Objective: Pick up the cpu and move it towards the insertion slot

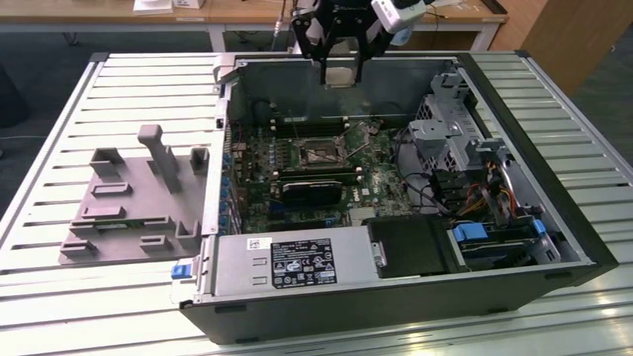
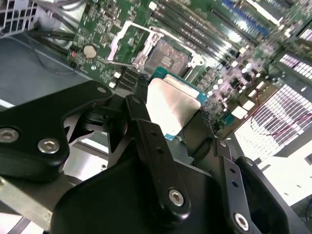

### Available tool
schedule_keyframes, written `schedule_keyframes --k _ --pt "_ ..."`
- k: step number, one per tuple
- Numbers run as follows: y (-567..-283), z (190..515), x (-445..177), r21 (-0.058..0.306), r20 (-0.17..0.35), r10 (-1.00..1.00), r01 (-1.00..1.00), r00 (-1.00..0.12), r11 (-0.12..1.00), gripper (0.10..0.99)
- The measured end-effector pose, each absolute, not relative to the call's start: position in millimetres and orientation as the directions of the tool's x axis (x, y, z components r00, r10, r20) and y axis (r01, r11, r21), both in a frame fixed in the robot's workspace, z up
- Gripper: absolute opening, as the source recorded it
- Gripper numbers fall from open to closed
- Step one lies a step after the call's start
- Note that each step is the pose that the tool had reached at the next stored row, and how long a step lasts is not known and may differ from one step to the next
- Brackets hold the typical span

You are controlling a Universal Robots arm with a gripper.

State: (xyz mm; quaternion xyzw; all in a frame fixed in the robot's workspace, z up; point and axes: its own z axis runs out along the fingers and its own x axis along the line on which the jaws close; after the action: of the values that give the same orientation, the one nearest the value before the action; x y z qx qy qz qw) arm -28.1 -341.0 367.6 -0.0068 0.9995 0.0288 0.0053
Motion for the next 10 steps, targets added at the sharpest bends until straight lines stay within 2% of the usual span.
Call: schedule_keyframes --k 10 --pt "-317 361 -34 0.057 -0.015 -0.013 -0.014 -1.0 0.998 0.537"
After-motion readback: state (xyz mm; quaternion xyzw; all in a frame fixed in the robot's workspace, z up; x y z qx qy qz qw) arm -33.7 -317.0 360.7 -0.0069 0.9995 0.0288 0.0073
